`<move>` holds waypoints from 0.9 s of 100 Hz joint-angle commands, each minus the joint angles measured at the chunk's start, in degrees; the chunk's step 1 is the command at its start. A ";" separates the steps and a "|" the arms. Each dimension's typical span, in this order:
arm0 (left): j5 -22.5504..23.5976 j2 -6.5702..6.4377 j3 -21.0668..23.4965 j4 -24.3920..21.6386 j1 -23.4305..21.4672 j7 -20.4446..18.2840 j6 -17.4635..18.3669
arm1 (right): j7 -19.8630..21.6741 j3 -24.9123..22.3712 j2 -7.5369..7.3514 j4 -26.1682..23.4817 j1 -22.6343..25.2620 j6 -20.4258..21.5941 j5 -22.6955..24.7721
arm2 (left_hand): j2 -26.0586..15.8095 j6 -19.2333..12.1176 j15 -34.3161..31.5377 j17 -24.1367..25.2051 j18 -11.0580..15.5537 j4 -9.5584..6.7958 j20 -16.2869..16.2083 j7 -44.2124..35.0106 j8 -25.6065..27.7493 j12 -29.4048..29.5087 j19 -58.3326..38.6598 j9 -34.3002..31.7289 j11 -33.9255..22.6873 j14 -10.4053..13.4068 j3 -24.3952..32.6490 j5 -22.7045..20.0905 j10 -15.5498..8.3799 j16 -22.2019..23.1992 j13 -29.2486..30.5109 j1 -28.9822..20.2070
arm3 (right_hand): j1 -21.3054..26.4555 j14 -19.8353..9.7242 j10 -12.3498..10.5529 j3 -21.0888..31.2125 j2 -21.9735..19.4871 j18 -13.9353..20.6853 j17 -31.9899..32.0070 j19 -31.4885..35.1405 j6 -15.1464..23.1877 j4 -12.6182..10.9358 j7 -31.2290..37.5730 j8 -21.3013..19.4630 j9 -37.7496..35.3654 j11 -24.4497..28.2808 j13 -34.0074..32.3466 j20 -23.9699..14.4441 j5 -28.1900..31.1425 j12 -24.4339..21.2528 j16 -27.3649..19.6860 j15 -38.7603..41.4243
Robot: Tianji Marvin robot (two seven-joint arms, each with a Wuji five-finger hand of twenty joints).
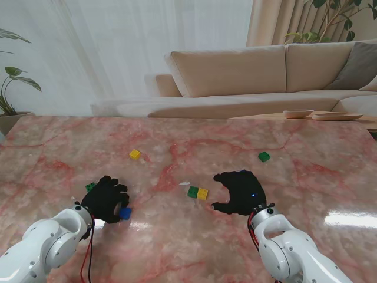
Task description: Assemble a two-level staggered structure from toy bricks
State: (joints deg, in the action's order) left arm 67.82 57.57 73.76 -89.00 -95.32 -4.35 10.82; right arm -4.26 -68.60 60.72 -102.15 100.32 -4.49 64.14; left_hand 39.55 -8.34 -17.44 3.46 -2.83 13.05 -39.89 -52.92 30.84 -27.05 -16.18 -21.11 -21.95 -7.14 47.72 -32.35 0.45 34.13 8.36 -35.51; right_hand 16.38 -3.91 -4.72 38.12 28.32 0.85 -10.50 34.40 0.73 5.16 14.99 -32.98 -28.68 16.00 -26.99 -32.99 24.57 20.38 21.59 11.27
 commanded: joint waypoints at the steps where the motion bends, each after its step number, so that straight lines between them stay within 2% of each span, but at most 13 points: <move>1: -0.26 0.37 -0.82 0.96 -0.35 -0.70 -0.70 | 0.67 -0.12 0.09 0.11 0.55 -0.30 -0.05 | -0.66 -2.12 -1.29 0.34 0.25 -0.03 0.86 2.76 -3.89 -0.68 -1.30 -1.50 -1.11 0.62 2.07 -3.63 -0.47 0.56 1.72 0.80 | -0.77 0.11 0.44 0.73 -0.79 -0.94 0.43 -0.56 0.42 -1.59 -0.01 1.05 -0.32 -0.94 1.44 -1.17 0.70 -0.11 -0.43 -0.54; 15: -0.70 0.43 -1.54 1.38 0.00 -0.32 -1.26 | 0.65 -0.29 0.07 0.11 0.66 -0.17 0.07 | -1.58 -0.61 -1.48 0.39 0.24 -1.27 1.18 6.87 -6.80 -0.72 -1.71 -1.98 -1.26 0.62 4.31 -4.06 -0.56 0.61 1.81 2.26 | -0.79 0.16 0.43 0.75 -0.81 -0.98 0.38 -0.53 0.47 -1.56 0.01 1.05 -0.32 -0.95 1.48 -1.18 0.77 -0.11 -0.43 -0.57; 24: -1.06 0.48 -1.78 1.58 0.17 -0.07 -1.37 | 0.61 -0.34 0.07 0.15 0.69 -0.18 0.07 | -1.86 -3.43 -1.53 0.40 0.30 -0.01 1.40 5.54 -6.79 -0.80 -1.75 -2.33 -1.38 0.72 2.70 -4.60 -0.67 0.63 1.82 0.11 | -0.83 0.25 0.51 0.79 -0.89 -0.94 0.36 -0.51 0.56 -1.56 0.00 1.06 -0.32 -0.96 1.42 -1.18 0.76 -0.11 -0.42 -0.54; 29: -1.16 0.50 -1.88 1.66 0.24 0.12 -1.40 | 0.57 -0.33 0.08 0.18 0.68 -0.23 0.07 | -2.70 -5.92 -1.64 0.41 0.34 -0.37 1.49 2.15 -7.58 -0.87 -1.84 -2.45 -1.46 0.75 0.09 -4.48 -0.75 0.69 1.89 -2.76 | -0.80 0.20 0.42 0.84 -0.90 -0.97 0.32 -0.48 0.49 -1.56 -0.02 1.07 -0.30 -0.96 1.43 -1.19 0.73 -0.11 -0.41 -0.54; 30: -1.20 0.51 -1.90 1.67 0.25 0.15 -1.39 | 0.56 -0.33 0.08 0.18 0.69 -0.24 0.08 | -3.03 -7.48 -1.70 0.40 0.38 -0.67 1.50 0.45 -7.28 -0.89 -1.88 -2.70 -1.54 0.87 -0.27 -4.58 -0.92 0.70 2.02 -3.93 | -0.81 0.18 0.50 0.85 -0.92 -0.96 0.33 -0.49 0.50 -1.56 -0.02 1.07 -0.30 -0.96 1.48 -1.19 0.72 -0.11 -0.42 -0.56; 43: -2.01 0.62 -2.21 1.94 0.53 0.73 -1.17 | 0.36 -0.25 0.09 0.31 0.67 -0.31 0.06 | -5.41 -10.57 -2.01 0.36 0.75 -1.42 1.43 -4.24 -4.53 -1.04 -1.90 -3.11 -1.94 1.20 0.85 -4.94 -1.34 0.85 2.15 -6.84 | -0.76 0.17 0.40 0.94 -0.98 -0.99 0.27 -0.45 0.55 -1.54 -0.04 1.08 -0.43 -0.91 1.41 -1.20 0.71 -0.09 -0.41 -0.54; 73: -4.15 1.00 -2.65 2.16 0.92 2.04 -1.04 | 0.35 -0.39 0.10 0.39 0.79 -0.44 0.04 | -5.73 -11.72 -2.67 0.29 0.84 -1.29 1.20 -6.45 -2.83 -1.15 -2.16 -3.63 -2.42 1.31 1.18 -6.21 -1.52 1.15 2.50 -8.59 | -0.64 0.17 0.50 1.20 -1.15 -0.99 0.30 -0.45 0.63 -1.50 -0.09 1.11 -0.42 -0.94 1.40 -1.18 0.67 -0.10 -0.41 -0.54; 90: -5.43 1.21 -3.00 2.28 1.31 2.33 -1.40 | 0.25 -0.30 0.12 0.52 0.76 -0.63 -0.01 | -5.79 -12.45 -3.10 0.11 0.95 -1.25 0.92 -7.38 -2.52 -1.19 -2.71 -4.05 -2.71 1.48 2.11 -7.38 -1.82 1.35 2.81 -11.78 | -0.59 0.12 0.46 1.47 -1.34 -0.94 0.26 -0.43 0.67 -1.44 -0.12 1.12 -0.41 -0.94 1.40 -1.17 0.62 -0.11 -0.41 -0.52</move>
State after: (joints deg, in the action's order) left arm 62.07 58.50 71.16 -87.19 -93.90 -2.13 9.57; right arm -4.57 -68.90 60.72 -102.01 100.57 -4.68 64.26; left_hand 39.47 -8.76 -19.54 3.42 -2.79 13.30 -38.52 -52.56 25.47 -27.38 -17.64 -24.09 -23.38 -7.13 45.69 -33.43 -0.29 34.71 9.77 -39.55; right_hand 16.38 -3.91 -4.72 38.35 27.58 0.83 -10.50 34.40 0.87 5.16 14.99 -32.38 -28.71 16.00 -26.99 -32.99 24.57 20.38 21.59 11.27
